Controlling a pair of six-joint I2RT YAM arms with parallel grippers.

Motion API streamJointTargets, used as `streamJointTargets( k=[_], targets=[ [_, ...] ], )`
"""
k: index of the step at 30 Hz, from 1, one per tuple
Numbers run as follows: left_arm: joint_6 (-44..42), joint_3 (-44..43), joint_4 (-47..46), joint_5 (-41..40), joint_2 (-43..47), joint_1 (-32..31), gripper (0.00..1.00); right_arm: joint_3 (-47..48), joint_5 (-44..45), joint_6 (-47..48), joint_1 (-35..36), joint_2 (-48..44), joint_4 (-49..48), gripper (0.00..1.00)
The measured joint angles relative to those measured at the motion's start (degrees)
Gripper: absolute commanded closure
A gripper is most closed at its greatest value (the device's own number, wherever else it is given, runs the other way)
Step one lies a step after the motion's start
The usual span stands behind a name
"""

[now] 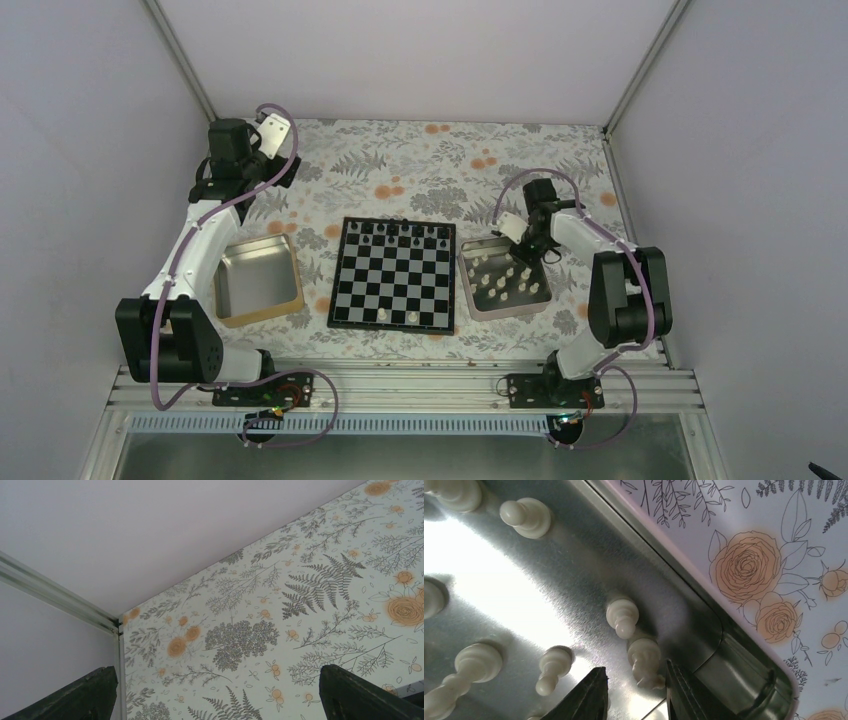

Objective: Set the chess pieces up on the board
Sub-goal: Pick up the chess piece from the storage box.

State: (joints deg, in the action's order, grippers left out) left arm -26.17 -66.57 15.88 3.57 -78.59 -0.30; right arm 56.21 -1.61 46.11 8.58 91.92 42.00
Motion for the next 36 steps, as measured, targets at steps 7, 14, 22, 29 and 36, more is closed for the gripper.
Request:
streamJointTargets(
  k=[7, 14, 22, 29, 36],
  targets=[
    [0.0, 0.0, 0.0, 0.0, 0.0, 0.0, 0.0, 0.1, 0.0, 0.6, -0.1, 1.7, -1.3, 0.74],
    [0.0, 0.0, 0.0, 0.0, 0.0, 0.0, 0.0, 0.7, 0.7, 0.9, -0.5, 2.9, -1.3, 0.81],
    [-0.2, 0.0, 0.0, 0.0, -0.1, 0.0, 0.0, 1.9, 0.8, 1.4, -0.9, 2.9, -0.6, 0.93],
    [-0.2, 0.0, 0.0, 0.0, -0.1, 0.0, 0.0, 5.1, 0.7, 1.4, -0.9, 2.0, 3.7, 0.95],
    [-0.2, 0.0, 0.0, 0.0, -0.1, 0.0, 0.0, 11.7, 0.9, 0.4, 2.6, -3.5, 10.6, 0.94]
  ],
)
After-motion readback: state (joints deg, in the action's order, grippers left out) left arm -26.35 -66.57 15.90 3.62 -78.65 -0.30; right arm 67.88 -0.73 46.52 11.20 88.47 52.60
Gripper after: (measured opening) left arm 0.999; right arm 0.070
